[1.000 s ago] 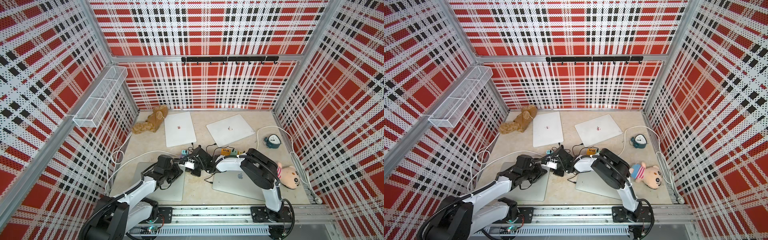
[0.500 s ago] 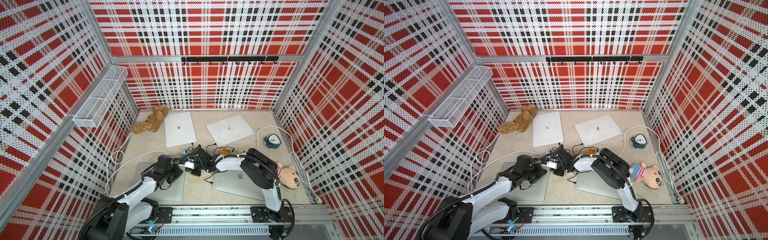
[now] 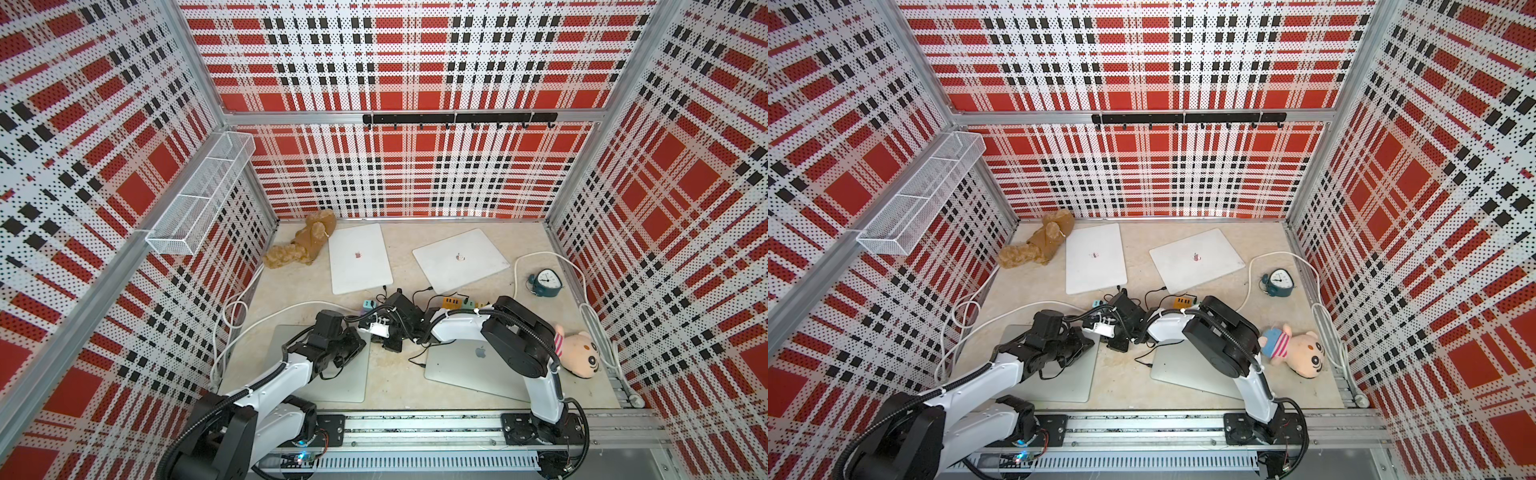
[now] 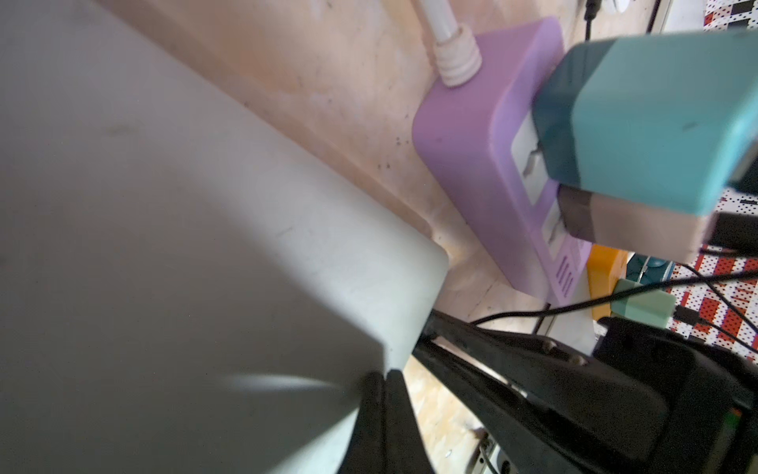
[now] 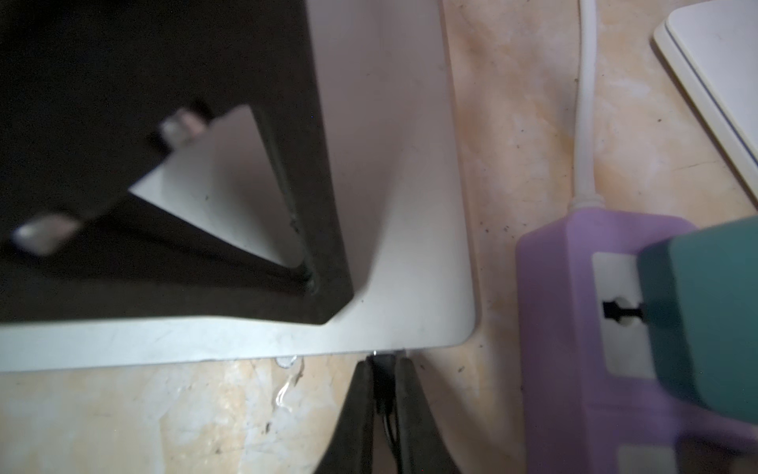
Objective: Unplug the laptop charger
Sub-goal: Remove the charging cable from the laptop.
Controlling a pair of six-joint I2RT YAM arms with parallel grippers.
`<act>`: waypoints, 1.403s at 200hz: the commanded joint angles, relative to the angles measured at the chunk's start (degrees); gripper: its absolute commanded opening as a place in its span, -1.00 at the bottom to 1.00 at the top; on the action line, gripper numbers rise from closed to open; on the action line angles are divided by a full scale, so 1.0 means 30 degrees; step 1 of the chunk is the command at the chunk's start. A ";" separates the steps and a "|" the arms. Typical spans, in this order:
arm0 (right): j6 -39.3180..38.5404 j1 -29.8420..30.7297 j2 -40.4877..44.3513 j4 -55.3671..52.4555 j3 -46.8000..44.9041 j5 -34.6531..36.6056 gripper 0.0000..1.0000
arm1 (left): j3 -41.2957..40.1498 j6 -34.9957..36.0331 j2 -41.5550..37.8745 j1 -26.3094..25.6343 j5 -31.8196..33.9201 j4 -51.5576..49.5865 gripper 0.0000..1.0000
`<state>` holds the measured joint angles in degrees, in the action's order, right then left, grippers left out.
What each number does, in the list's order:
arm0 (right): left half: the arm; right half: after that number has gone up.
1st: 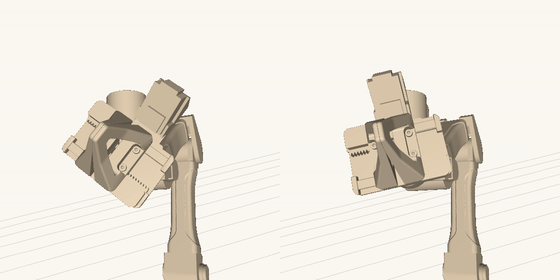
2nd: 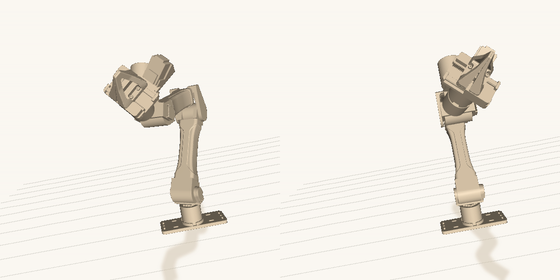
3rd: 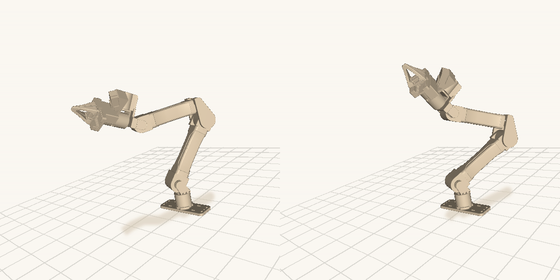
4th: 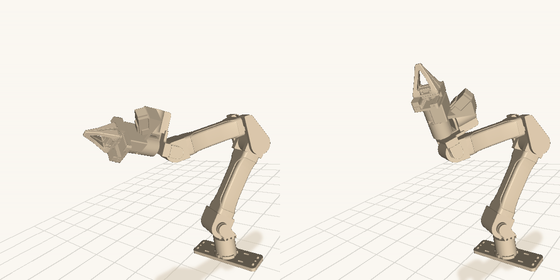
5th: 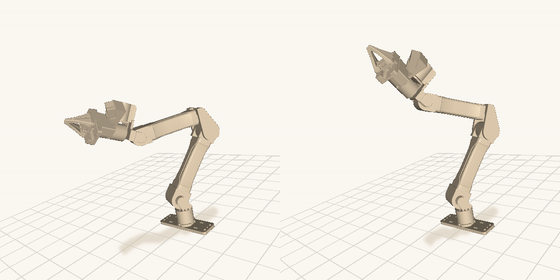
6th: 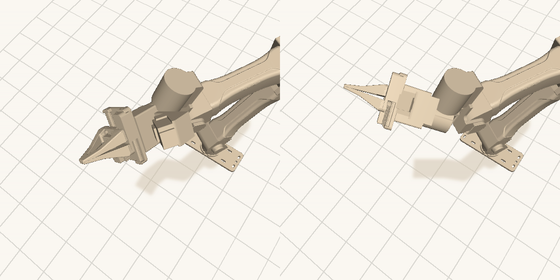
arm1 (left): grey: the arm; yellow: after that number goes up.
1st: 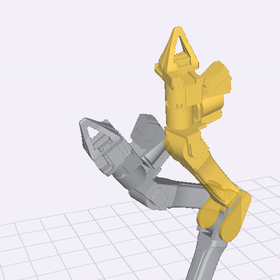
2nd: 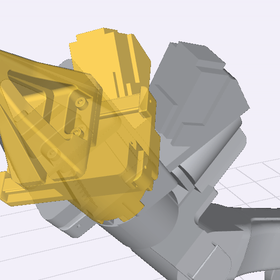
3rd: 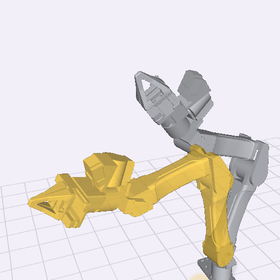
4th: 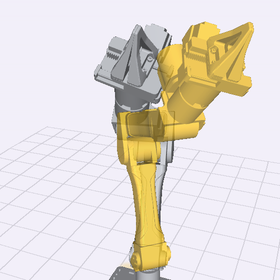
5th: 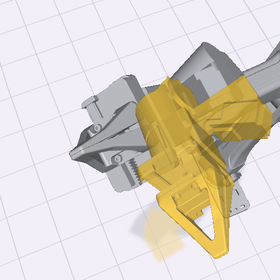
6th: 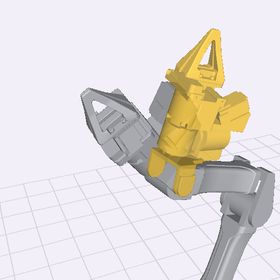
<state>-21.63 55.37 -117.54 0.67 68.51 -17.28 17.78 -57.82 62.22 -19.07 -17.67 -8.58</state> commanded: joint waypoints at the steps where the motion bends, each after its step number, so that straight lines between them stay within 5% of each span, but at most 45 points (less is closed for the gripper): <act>1: -0.1094 -0.0001 -0.0054 -0.1561 0.0289 0.1194 -0.95 | -0.0478 0.0198 0.0297 -0.0088 0.0998 -0.1393 -1.00; 78: 0.0866 -0.0250 0.0360 -0.0301 -0.0309 -0.0522 -0.96 | -0.0531 0.0151 0.0302 -0.0207 0.1029 -0.1388 -1.00; 123: -0.0909 -0.0207 0.0298 -0.1939 0.0128 0.1389 -0.97 | -0.0507 0.0143 0.0299 -0.0272 0.1025 -0.1377 -1.00; 163: -0.0805 -0.0251 0.0444 -0.2246 0.0147 -0.0140 -0.96 | -0.0507 0.0165 0.0362 -0.0323 0.1086 -0.1388 -1.00; 280: -0.0521 0.0143 0.1606 -0.2183 -0.0308 0.0251 -0.91 | -0.0274 0.0260 0.0129 -0.0382 0.1142 -0.1580 -1.00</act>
<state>-22.63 55.05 -115.15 -4.51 68.38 -16.51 17.78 -57.82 62.19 -19.73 -17.02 -8.49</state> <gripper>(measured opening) 0.115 0.044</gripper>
